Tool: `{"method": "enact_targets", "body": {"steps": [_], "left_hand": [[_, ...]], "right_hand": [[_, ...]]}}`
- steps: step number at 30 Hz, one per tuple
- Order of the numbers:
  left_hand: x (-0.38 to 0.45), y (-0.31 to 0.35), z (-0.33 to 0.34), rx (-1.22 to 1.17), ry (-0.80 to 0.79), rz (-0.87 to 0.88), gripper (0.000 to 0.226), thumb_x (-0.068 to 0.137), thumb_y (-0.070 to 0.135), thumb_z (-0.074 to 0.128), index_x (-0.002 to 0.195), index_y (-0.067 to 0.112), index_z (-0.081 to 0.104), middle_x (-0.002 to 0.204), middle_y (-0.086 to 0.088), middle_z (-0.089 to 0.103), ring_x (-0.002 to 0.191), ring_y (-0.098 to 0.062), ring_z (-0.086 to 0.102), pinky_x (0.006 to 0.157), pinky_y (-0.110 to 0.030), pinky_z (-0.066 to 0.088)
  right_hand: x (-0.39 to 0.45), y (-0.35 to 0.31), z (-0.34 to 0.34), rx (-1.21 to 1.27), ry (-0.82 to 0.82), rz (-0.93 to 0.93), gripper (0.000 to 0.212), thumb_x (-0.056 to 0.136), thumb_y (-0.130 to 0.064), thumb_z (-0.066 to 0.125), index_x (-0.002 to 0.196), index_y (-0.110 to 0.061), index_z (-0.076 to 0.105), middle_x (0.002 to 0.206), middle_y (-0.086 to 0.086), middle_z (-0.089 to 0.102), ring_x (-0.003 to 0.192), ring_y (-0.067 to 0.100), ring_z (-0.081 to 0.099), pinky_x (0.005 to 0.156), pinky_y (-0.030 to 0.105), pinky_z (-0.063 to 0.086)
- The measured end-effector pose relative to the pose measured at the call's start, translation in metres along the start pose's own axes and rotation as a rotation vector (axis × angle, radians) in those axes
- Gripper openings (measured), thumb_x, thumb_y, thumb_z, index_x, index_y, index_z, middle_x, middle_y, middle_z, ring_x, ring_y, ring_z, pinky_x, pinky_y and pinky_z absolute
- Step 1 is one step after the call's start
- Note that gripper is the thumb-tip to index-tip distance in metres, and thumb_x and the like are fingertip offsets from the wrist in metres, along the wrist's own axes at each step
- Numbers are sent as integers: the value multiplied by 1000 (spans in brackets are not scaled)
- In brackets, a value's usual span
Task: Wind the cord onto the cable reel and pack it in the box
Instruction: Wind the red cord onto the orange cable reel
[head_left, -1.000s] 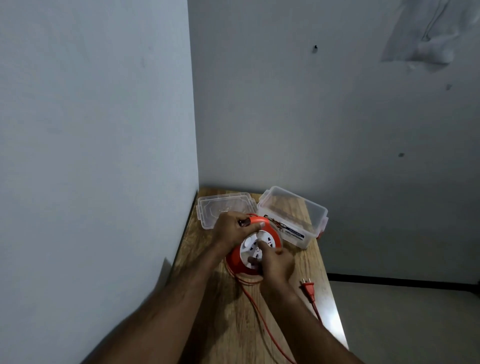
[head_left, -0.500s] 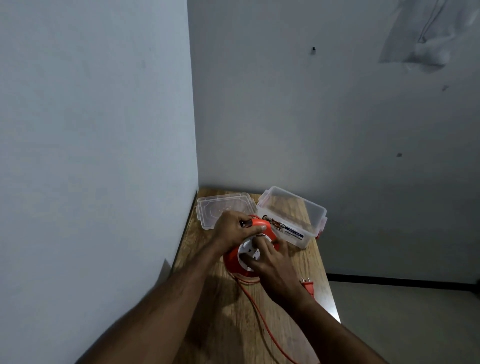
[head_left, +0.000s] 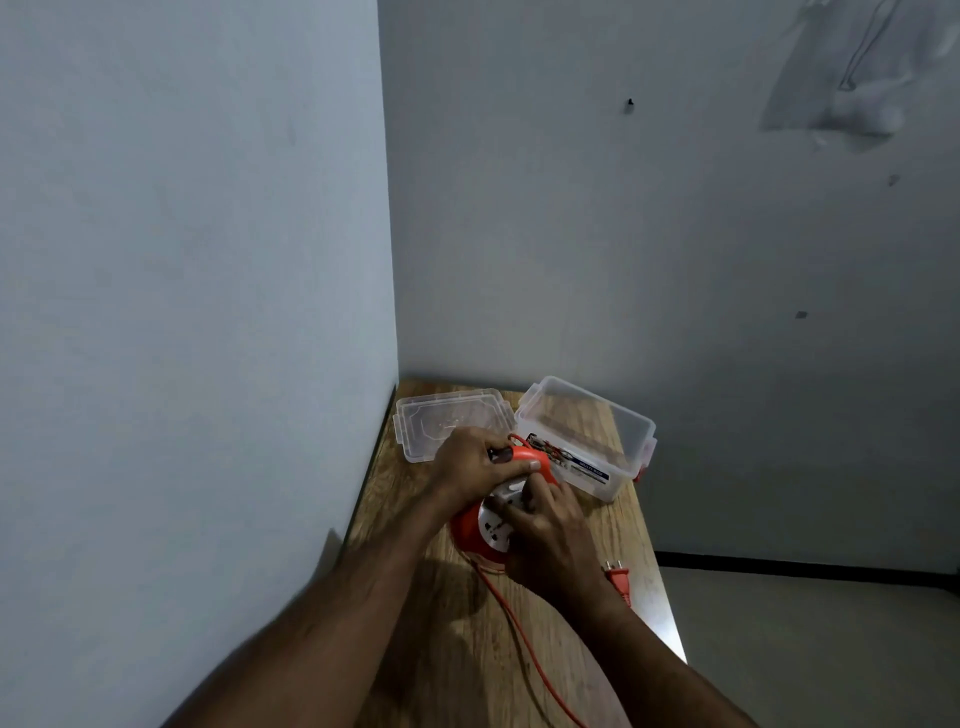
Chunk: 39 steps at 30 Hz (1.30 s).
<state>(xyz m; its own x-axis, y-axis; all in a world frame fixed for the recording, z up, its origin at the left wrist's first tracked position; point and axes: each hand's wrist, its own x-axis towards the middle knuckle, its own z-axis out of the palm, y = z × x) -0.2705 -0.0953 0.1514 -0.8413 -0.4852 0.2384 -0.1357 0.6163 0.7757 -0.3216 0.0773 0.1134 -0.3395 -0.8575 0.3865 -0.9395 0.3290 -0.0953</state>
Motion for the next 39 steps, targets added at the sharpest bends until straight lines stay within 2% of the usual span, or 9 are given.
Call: {"method": "enact_targets", "body": {"steps": [6, 12, 19, 21, 25, 28, 31, 35, 39], "left_hand": [[1, -3, 3, -24, 18, -18, 57, 71, 75, 72, 95, 25, 83, 82, 10, 78, 73, -3, 72, 73, -39, 63], [1, -1, 6, -9, 82, 10, 46, 79, 60, 77, 104, 22, 82, 96, 5, 81, 82, -2, 73, 74, -27, 63], [-4, -3, 11, 24, 84, 10, 44, 81, 61, 74, 98, 21, 82, 89, 8, 79, 73, 1, 68, 66, -16, 52], [-5, -6, 11, 20, 87, -19, 35, 83, 58, 76, 86, 23, 80, 77, 10, 76, 64, 1, 66, 62, -13, 47], [-3, -8, 1, -97, 133, -114, 24, 84, 45, 81, 83, 21, 78, 77, 11, 75, 65, -1, 70, 60, -16, 54], [1, -10, -7, -88, 111, -73, 33, 83, 47, 82, 90, 15, 81, 72, 18, 69, 64, 2, 67, 57, -11, 49], [2, -9, -8, -88, 62, -36, 25, 83, 48, 81, 86, 22, 79, 66, 22, 65, 63, 5, 65, 58, -8, 45], [1, -9, -6, -109, 11, -21, 38, 83, 47, 81, 105, 15, 81, 94, 5, 80, 83, -4, 73, 72, -15, 54], [1, -8, -4, -133, -26, -28, 39, 81, 51, 81, 99, 16, 81, 75, 16, 71, 72, 1, 67, 70, -17, 52]], "right_hand": [[-4, -5, 2, 148, 102, 156, 65, 78, -50, 67, 137, -27, 56, 120, 7, 63, 108, 25, 64, 83, 37, 60], [-1, -30, -2, 500, 282, 535, 60, 76, -44, 79, 131, -24, 65, 89, -9, 73, 65, -2, 65, 65, 22, 60], [13, -50, 3, 867, 408, 1065, 62, 67, -25, 93, 124, -22, 69, 127, -2, 69, 117, 18, 64, 96, 45, 57], [11, -50, 6, 848, 367, 991, 59, 75, -28, 89, 129, -22, 66, 127, -1, 69, 115, 17, 66, 93, 40, 59], [-7, -37, 1, 258, 350, 327, 41, 91, -33, 67, 128, -17, 63, 112, 5, 72, 93, 19, 72, 78, 34, 61], [-16, -18, 1, -57, 196, -97, 41, 92, -31, 59, 133, -26, 57, 130, 9, 59, 122, 27, 58, 97, 47, 52], [-14, -3, 1, -119, 40, -161, 65, 86, -21, 71, 143, -33, 45, 148, 12, 43, 139, 32, 42, 108, 55, 41], [-6, 3, -3, -156, 0, -188, 69, 86, -27, 70, 147, -31, 37, 152, 15, 38, 140, 35, 39, 110, 60, 36], [-3, 1, -3, -198, 4, -114, 74, 85, -43, 70, 150, -29, 38, 149, 18, 41, 136, 35, 44, 103, 55, 40]]}}
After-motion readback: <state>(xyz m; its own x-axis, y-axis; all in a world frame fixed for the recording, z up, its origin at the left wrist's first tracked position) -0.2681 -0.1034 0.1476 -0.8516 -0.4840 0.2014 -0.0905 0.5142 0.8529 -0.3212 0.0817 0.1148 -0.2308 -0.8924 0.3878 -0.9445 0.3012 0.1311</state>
